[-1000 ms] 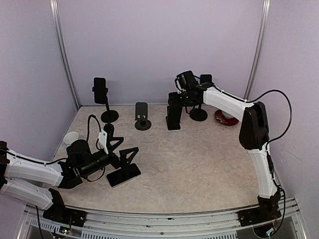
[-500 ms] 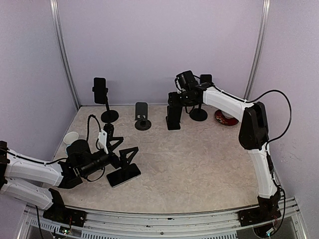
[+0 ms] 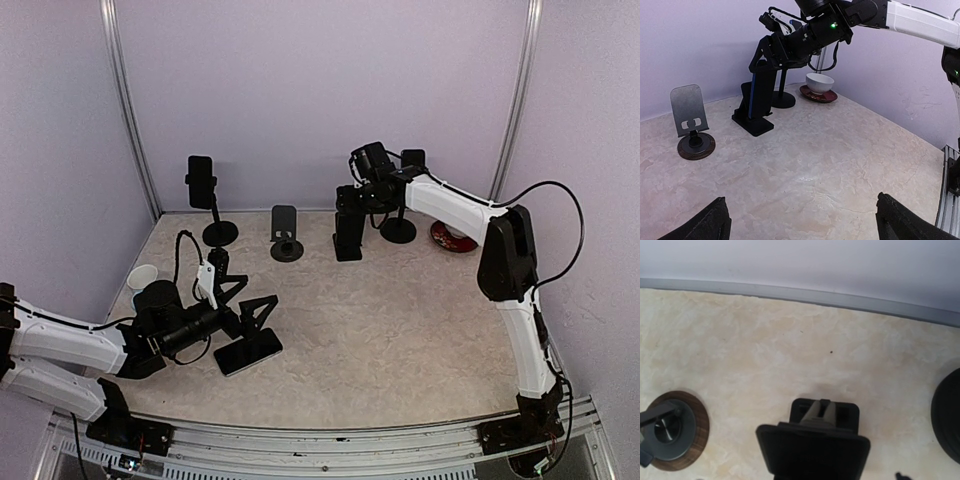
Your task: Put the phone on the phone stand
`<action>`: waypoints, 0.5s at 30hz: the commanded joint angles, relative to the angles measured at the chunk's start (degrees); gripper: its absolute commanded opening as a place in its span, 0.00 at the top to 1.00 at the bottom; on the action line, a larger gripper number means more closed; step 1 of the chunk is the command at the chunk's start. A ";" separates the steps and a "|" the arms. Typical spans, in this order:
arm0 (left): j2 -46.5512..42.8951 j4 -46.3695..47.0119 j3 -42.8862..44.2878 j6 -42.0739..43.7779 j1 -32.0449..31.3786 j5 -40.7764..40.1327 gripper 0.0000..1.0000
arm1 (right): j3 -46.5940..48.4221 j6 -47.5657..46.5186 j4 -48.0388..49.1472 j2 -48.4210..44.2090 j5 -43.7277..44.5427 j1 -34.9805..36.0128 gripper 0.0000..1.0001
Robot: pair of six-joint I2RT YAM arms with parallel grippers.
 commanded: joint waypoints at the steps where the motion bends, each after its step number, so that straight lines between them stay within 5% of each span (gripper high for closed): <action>1: 0.35 1.80 0.25 0.15 0.32 0.87 0.01 | 3.30 -1.10 0.68 1.21 1.93 0.41 0.38; 15: 0.64 1.80 0.35 0.14 0.33 0.86 0.01 | 3.81 -1.22 2.27 2.67 0.63 0.41 0.29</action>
